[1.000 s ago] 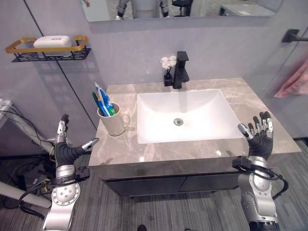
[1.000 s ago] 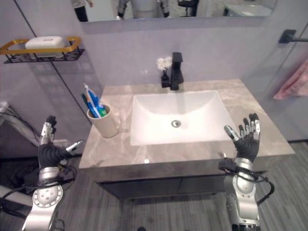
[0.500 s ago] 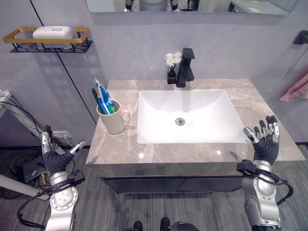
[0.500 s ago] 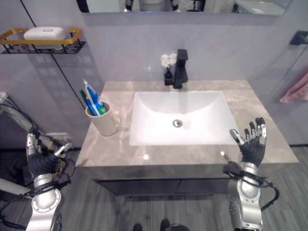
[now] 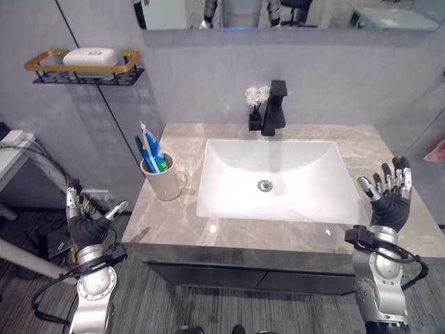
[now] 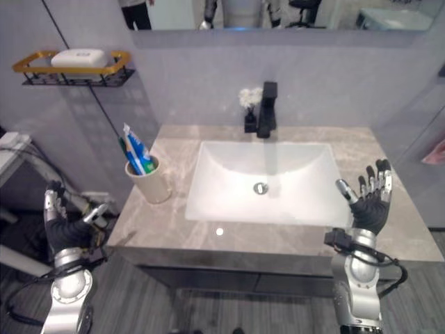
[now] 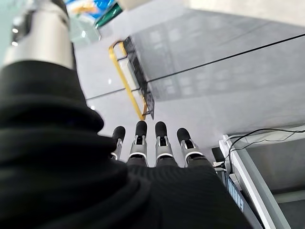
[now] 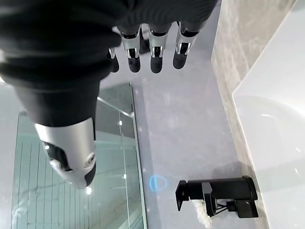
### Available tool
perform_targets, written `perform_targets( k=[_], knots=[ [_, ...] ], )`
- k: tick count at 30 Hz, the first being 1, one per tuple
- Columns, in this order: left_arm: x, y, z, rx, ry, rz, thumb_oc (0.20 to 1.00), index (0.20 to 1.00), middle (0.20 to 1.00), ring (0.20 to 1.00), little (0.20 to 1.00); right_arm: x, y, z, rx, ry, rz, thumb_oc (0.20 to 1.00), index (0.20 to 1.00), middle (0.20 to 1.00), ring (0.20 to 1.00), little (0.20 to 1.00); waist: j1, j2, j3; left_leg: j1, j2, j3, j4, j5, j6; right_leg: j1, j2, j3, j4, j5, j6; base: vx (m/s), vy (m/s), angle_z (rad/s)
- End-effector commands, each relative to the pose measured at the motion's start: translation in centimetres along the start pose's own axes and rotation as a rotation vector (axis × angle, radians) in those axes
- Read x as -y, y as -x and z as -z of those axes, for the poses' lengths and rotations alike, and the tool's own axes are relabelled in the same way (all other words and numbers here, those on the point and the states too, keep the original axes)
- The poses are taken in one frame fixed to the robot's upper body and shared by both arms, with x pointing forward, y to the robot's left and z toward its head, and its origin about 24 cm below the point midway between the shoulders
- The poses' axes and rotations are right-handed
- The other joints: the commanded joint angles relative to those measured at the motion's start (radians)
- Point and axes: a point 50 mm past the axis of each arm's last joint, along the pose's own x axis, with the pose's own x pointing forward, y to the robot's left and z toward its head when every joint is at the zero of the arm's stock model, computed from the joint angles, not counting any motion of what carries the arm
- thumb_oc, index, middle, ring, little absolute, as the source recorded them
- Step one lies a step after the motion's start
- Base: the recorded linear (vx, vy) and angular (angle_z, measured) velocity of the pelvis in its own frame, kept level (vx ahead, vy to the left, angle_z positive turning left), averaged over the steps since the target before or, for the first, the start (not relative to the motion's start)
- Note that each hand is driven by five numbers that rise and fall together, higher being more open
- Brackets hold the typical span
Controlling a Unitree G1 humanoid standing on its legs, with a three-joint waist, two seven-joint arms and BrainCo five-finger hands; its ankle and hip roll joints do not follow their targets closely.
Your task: Put brush and paste in cup on sink, flatten towel.
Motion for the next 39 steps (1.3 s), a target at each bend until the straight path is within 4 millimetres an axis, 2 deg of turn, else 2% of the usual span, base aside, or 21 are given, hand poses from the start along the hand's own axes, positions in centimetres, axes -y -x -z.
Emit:
perform_targets(
  k=[1,3,4,8,15,24,25,26,27,34,39],
  knots=[
    [-1.3,-1.0,-2.2,0.141,-0.004,-0.036,1.000,1.000,1.000,1.000,1.000,0.2,-0.5,-2.6,0.149,-0.024,0.013,1.000,1.000,1.000,1.000,1.000,-0.014,-0.007,-0.036,0.117,0.005,0.042,-0.126,-0.043,0.033,0.064,-0.046,0.106,-0.013,-0.079,0.108,0.01,0.153,-0.01],
    [-1.0,-0.9,-2.2,0.143,-0.011,-0.018,1.000,1.000,1.000,1.000,1.000,0.5,-0.2,-2.6,0.146,-0.001,0.024,1.000,1.000,1.000,1.000,1.000,-0.025,0.006,-0.057,0.166,0.011,0.045,-0.199,-0.033,0.043,0.060,-0.059,0.107,-0.011,-0.066,0.121,0.02,0.283,-0.15],
    [-1.1,-0.9,-2.3,0.151,-0.018,-0.013,1.000,1.000,1.000,1.000,1.000,0.6,-0.2,-2.6,0.146,0.011,0.030,1.000,1.000,1.000,1.000,1.000,-0.031,0.011,-0.070,0.204,-0.002,0.054,-0.236,-0.032,0.055,0.057,-0.080,0.109,-0.017,-0.049,0.138,0.02,0.323,-0.14],
    [-1.5,-1.0,-2.6,0.166,-0.029,-0.010,1.000,1.000,1.000,1.000,1.000,0.1,-0.3,-2.1,0.130,0.014,0.030,1.000,1.000,1.000,1.000,1.000,-0.019,0.003,-0.083,0.239,-0.021,0.098,-0.266,-0.038,0.082,0.058,-0.119,0.131,-0.041,-0.024,0.168,-0.02,0.221,-0.12],
    [-1.7,-0.9,-2.6,0.162,-0.038,0.016,1.000,1.000,1.000,1.000,1.000,-0.4,-0.5,-1.6,0.107,0.007,0.013,1.000,1.000,1.000,1.000,1.000,-0.001,-0.013,-0.087,0.246,-0.043,0.134,-0.249,-0.061,0.107,0.063,-0.147,0.145,-0.051,-0.010,0.185,-0.01,0.085,-0.13],
    [-0.4,-0.4,-2.0,0.117,-0.041,0.180,1.000,1.000,1.000,1.000,1.000,-1.9,-0.8,-1.9,0.123,0.003,-0.040,1.000,1.000,1.000,1.000,1.000,0.006,-0.014,-0.098,0.271,-0.039,0.151,-0.248,-0.073,0.115,0.084,-0.151,0.142,-0.071,-0.002,0.185,0.02,0.003,-0.05],
    [0.1,-0.2,-2.0,0.099,-0.006,0.238,1.000,1.000,1.000,1.000,1.000,-2.2,-0.9,-1.9,0.120,0.006,-0.054,1.000,1.000,1.000,1.000,1.000,0.004,-0.013,-0.097,0.274,-0.037,0.150,-0.252,-0.065,0.116,0.084,-0.149,0.144,-0.077,0.009,0.183,0.04,-0.024,-0.14],
    [0.3,0.1,-2.0,0.084,0.022,0.276,0.413,0.413,0.413,0.413,0.413,-2.4,-0.8,-1.8,0.116,0.006,-0.065,1.000,1.000,1.000,1.000,1.000,0.002,-0.012,-0.095,0.278,-0.034,0.152,-0.256,-0.066,0.115,0.088,-0.147,0.144,-0.085,0.012,0.182,0.00,-0.023,-0.14],
    [0.3,0.1,-2.0,0.083,0.022,0.276,0.200,0.200,0.200,0.200,0.200,-2.4,-0.8,-1.8,0.115,0.006,-0.066,1.000,1.000,1.000,1.000,1.000,0.002,-0.012,-0.095,0.279,-0.034,0.152,-0.257,-0.065,0.115,0.089,-0.147,0.144,-0.086,0.013,0.182,0.02,-0.021,-0.10],
    [1.4,0.5,-1.4,0.022,0.073,0.445,0.200,0.200,0.200,0.200,0.200,-2.5,-0.7,-1.1,0.071,0.002,-0.101,1.000,1.000,1.000,1.000,1.000,-0.003,-0.006,-0.093,0.290,-0.025,0.162,-0.266,-0.065,0.109,0.100,-0.140,0.142,-0.122,0.025,0.182,0.01,-0.009,-0.03],
    [1.9,0.4,-0.5,-0.030,0.082,0.476,0.200,0.200,0.200,0.200,0.200,-2.8,-0.5,-0.7,0.040,-0.011,-0.132,1.000,1.000,1.000,1.000,1.000,-0.014,-0.002,-0.091,0.296,-0.018,0.172,-0.275,-0.062,0.103,0.107,-0.137,0.143,-0.136,0.028,0.182,0.03,-0.005,-0.03]
  ],
)
